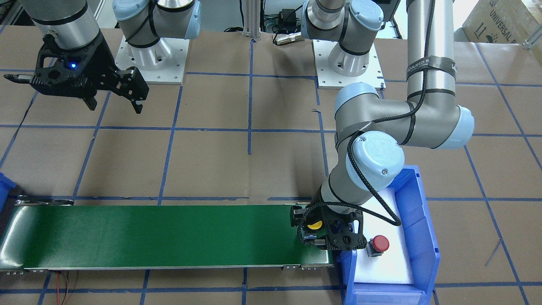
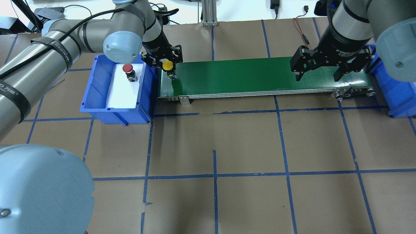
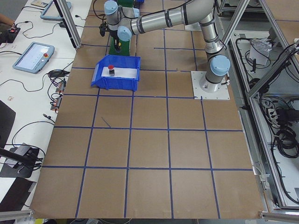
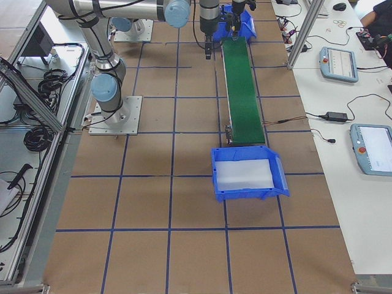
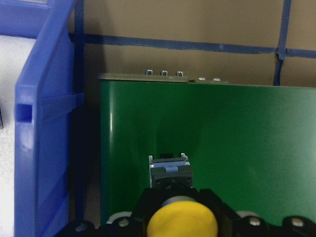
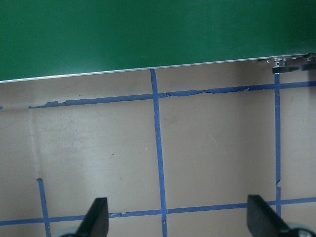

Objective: Transport two buttons from left to right
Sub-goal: 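Carry the yellow button onto the green belt and release it, then move the left gripper back into the bin over the red button, then grasp the red button with the left gripper and lift it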

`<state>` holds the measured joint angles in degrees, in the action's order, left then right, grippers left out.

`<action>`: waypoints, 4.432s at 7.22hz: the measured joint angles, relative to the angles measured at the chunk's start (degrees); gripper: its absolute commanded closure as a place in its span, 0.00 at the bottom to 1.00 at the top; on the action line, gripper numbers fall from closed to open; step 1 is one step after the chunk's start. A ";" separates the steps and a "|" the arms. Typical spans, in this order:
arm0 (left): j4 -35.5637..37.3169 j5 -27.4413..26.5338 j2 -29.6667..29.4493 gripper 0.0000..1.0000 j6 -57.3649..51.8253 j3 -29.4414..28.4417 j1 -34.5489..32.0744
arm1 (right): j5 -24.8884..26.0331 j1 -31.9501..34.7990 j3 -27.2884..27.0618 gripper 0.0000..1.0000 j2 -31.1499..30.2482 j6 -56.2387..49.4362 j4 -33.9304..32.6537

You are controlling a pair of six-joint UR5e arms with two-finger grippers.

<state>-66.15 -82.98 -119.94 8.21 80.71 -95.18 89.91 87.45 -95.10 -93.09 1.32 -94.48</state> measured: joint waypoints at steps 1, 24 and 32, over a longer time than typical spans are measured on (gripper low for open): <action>1.43 0.01 -0.25 0.59 -0.01 0.17 0.00 | 0.00 0.00 0.00 0.00 -0.01 0.00 0.00; 2.16 -4.45 -3.89 0.22 -13.67 0.23 13.36 | 0.36 -0.26 0.07 0.00 -0.04 0.00 0.11; 0.55 -4.12 -2.37 0.68 -10.04 0.59 13.36 | 0.01 -0.13 0.09 0.00 -0.07 0.08 0.11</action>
<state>-65.60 -87.11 -122.31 -1.83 81.30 -81.83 89.93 87.32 -95.01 -93.16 1.40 -94.37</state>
